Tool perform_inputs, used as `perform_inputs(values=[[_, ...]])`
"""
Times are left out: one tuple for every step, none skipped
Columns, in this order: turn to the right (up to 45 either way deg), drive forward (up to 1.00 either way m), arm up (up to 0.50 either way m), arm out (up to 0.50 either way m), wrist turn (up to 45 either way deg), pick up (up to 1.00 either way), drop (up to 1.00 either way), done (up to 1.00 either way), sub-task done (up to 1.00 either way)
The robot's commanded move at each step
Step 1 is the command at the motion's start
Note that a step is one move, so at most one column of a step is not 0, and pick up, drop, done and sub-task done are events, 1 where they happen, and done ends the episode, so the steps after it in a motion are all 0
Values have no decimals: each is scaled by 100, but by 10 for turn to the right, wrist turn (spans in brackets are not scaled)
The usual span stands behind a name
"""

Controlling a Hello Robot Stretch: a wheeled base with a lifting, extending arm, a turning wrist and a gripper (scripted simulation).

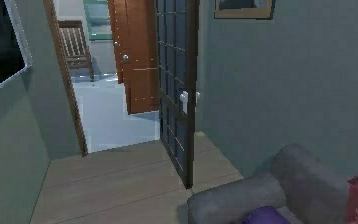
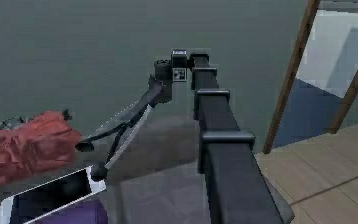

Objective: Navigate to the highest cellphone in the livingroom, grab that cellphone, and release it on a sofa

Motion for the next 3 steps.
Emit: perform_inputs(values=[[0, 0, 0, 0, 450, 0, 0, 0, 0], [0, 0, 0, 0, 180, 0, 0, 0, 0], [0, 0, -40, 0, 0, 0, 0, 0, 0]])
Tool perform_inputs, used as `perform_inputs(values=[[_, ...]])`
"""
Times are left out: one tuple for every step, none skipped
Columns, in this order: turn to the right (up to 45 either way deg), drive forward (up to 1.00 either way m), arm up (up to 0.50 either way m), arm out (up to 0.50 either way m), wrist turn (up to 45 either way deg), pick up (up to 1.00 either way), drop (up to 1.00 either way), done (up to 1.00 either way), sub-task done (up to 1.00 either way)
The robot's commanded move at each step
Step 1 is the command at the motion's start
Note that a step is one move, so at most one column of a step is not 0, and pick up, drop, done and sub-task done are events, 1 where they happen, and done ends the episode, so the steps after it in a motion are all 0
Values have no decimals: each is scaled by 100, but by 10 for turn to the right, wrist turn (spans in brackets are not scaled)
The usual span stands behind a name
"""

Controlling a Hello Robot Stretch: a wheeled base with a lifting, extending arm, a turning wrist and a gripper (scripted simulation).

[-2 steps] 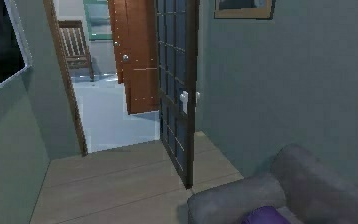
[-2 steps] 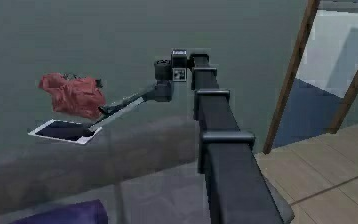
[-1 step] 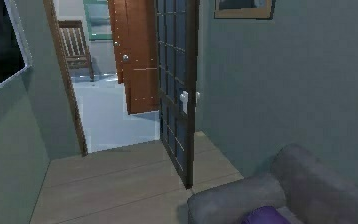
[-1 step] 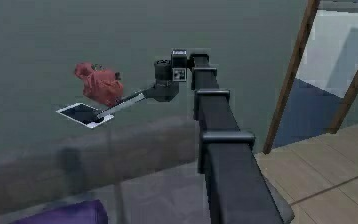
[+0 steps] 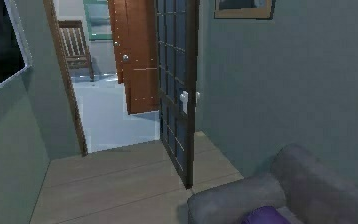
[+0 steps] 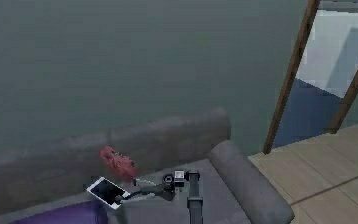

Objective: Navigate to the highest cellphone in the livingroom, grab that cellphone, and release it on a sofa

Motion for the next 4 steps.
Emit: perform_inputs(values=[[0, 0, -32, 0, 0, 0, 0, 0, 0], [0, 0, 0, 0, 0, 0, 100, 0, 0], [0, 0, 10, 0, 0, 0, 0, 0, 0], [0, 0, 0, -8, 0, 0, 0, 0, 0]])
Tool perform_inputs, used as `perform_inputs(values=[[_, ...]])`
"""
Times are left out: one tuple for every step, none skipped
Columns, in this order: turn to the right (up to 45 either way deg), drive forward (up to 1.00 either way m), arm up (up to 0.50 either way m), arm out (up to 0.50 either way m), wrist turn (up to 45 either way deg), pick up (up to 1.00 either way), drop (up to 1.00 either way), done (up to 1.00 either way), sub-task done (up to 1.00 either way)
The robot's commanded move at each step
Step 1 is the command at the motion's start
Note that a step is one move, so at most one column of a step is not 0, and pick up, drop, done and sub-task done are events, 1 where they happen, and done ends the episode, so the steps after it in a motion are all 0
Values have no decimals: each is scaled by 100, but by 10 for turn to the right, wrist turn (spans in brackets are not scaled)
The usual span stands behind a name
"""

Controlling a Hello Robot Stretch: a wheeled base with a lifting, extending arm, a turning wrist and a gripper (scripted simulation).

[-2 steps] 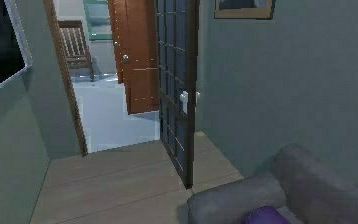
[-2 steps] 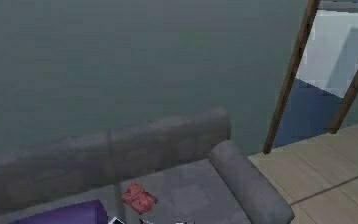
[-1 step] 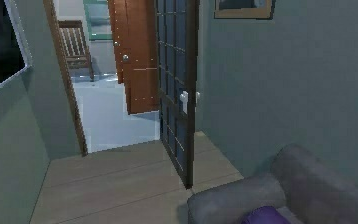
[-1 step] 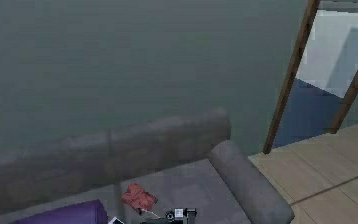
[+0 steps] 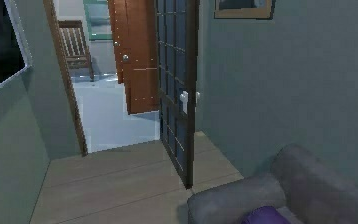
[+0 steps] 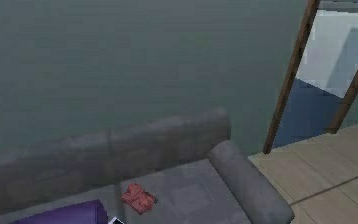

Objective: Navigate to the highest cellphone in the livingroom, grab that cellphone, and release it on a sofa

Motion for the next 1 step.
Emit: perform_inputs(values=[[0, 0, 0, 0, 0, 0, 0, 100, 0]])
